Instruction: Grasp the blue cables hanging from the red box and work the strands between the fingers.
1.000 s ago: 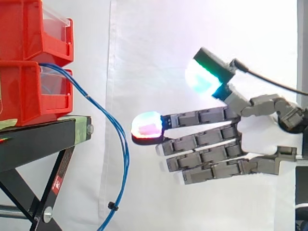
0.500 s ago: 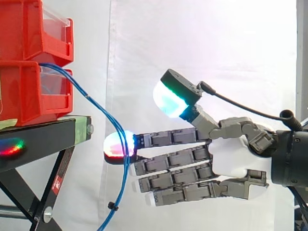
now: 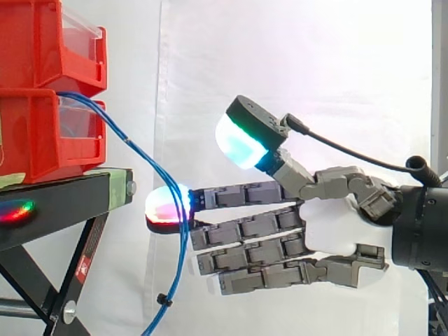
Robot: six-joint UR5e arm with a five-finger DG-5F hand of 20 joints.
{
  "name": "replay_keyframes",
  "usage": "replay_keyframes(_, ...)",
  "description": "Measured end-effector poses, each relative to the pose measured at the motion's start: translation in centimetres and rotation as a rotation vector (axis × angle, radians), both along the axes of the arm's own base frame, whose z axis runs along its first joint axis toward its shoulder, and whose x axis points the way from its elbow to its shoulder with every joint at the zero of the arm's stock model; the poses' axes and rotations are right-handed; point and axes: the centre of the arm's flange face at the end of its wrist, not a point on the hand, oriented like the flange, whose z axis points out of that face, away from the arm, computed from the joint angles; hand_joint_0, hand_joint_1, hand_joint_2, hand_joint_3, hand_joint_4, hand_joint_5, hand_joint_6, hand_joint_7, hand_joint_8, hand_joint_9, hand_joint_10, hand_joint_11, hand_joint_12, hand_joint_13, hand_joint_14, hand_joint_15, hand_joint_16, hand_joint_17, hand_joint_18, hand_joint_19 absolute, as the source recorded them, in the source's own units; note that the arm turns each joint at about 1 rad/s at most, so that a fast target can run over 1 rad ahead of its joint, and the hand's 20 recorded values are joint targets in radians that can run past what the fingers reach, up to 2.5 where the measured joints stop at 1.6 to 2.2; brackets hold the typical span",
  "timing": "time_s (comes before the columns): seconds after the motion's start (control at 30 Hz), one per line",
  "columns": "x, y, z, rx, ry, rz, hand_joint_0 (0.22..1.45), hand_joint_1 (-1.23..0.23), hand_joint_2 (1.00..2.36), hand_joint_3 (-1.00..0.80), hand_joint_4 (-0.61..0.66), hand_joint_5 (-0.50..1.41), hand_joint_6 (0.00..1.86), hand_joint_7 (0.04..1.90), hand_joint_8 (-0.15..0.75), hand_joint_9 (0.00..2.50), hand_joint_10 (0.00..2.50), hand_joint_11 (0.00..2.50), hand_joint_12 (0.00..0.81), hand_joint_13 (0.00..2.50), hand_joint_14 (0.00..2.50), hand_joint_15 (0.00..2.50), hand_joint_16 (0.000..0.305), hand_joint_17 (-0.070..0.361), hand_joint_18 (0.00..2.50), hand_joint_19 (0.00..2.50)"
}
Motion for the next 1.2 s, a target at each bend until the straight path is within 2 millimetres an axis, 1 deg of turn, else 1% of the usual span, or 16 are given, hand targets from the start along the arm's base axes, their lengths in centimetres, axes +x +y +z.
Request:
replay_keyframes(0.5, 0.4, 1.0, 0.4, -0.045, -0.006, -0.027, 0.74, -0.51, 1.00, -1.00, 0.14, -0.39, 0.01, 0.67, 0.293, 0.16, 0.00, 0.14, 0.361, 0.02, 0.00, 0.17, 0.060, 0.134, 0.08, 0.30)
replay_keyframes(0.93, 1.8, 2.8, 1.7, -0.095, -0.023, -0.041, 0.75, -0.51, 1.00, -1.00, 0.14, -0.38, 0.01, 0.67, 0.295, 0.16, 0.00, 0.14, 0.361, 0.03, 0.00, 0.17, 0.060, 0.135, 0.09, 0.31)
replay_keyframes(1.0, 1.9, 2.9, 1.4, -0.100, -0.016, -0.041, 0.75, -0.51, 1.00, -1.00, 0.14, -0.38, 0.01, 0.67, 0.294, 0.17, 0.00, 0.14, 0.362, 0.03, 0.00, 0.17, 0.060, 0.134, 0.09, 0.31)
replay_keyframes(1.13, 2.9, 3.5, -0.7, -0.071, -0.006, -0.032, 0.75, -0.51, 1.00, -1.00, 0.14, -0.38, 0.01, 0.67, 0.295, 0.16, 0.00, 0.14, 0.362, 0.03, 0.00, 0.17, 0.060, 0.134, 0.09, 0.31)
replay_keyframes(1.2, 3.3, 3.6, -1.2, -0.048, -0.009, -0.028, 0.75, -0.51, 1.00, -1.00, 0.14, -0.38, 0.01, 0.67, 0.295, 0.17, 0.00, 0.14, 0.362, 0.03, 0.00, 0.17, 0.059, 0.134, 0.10, 0.31)
